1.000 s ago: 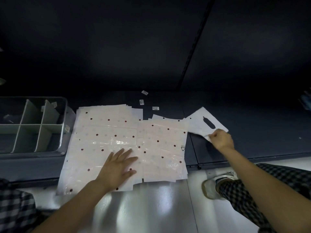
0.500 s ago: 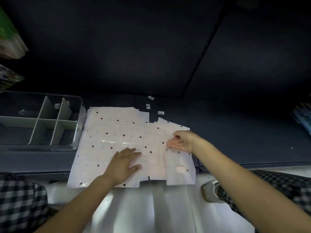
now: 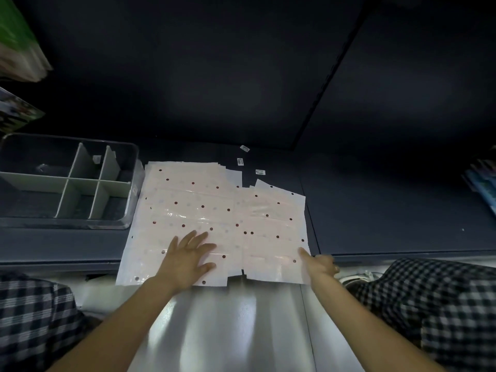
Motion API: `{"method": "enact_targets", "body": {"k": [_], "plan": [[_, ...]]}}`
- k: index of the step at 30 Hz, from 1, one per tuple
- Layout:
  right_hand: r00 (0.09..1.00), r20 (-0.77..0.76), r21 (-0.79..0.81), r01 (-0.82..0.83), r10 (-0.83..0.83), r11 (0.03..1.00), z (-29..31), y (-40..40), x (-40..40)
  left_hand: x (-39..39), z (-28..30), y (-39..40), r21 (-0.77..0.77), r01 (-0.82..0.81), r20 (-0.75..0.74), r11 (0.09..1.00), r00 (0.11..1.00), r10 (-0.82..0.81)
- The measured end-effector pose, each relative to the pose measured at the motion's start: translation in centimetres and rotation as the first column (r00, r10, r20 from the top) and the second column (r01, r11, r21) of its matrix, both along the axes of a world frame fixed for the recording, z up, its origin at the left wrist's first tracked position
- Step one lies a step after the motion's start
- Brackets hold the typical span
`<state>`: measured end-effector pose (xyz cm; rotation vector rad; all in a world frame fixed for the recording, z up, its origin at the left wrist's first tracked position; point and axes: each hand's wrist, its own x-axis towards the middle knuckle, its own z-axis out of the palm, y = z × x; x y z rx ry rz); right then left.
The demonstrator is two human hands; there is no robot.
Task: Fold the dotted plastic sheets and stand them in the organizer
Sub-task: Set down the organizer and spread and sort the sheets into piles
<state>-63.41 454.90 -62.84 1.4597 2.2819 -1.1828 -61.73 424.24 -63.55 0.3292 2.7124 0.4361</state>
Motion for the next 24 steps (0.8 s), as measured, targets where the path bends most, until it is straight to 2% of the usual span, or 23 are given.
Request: {"method": "enact_targets", "body": {"k": [6, 8, 12, 15, 20, 22, 24], "plan": [[0.966, 0.056, 0.013, -0.253, 0.252, 0.967, -0.2, -1.6, -0.9, 1.4, 0.3, -2.8, 0.039, -0.032, 0.012, 0.999, 0.999, 0.032], [0.972, 0.043, -0.017, -0.230, 0.231, 0.973, -0.9, -2.4, -1.3, 2.0, 0.0, -3.9, 0.022, -0.045, 0.034, 0.999, 0.998, 0.044], [0.992, -0.124, -0.213, -0.028, 0.001, 0.977, -2.0, -3.2, -2.8, 2.5, 0.0, -5.0, 0.024, -0.020, 0.042, 1.000, 0.999, 0.019], [0.983, -0.173, -0.121, -0.090, 0.068, 0.989, -2.2, -2.5, -4.1, 2.6, 0.0, -5.3, 0.059, -0.017, 0.046, 0.998, 0.999, 0.014], [0.980, -0.181, 0.012, -0.083, 0.084, 0.996, -1.6, 1.4, -6.1, 3.3, -0.3, -5.9, 0.119, 0.000, 0.084, 0.993, 0.996, -0.010], [0.986, -0.129, 0.047, -0.103, 0.108, 0.994, -1.2, 2.8, -6.7, 3.5, -0.2, -5.9, 0.172, -0.022, 0.074, 0.985, 0.997, 0.009], [0.985, 0.043, 0.140, -0.172, 0.168, 0.975, -0.2, 3.2, -6.9, 3.5, 0.1, -5.7, 0.230, -0.074, 0.071, 0.970, 0.996, 0.059]]}}
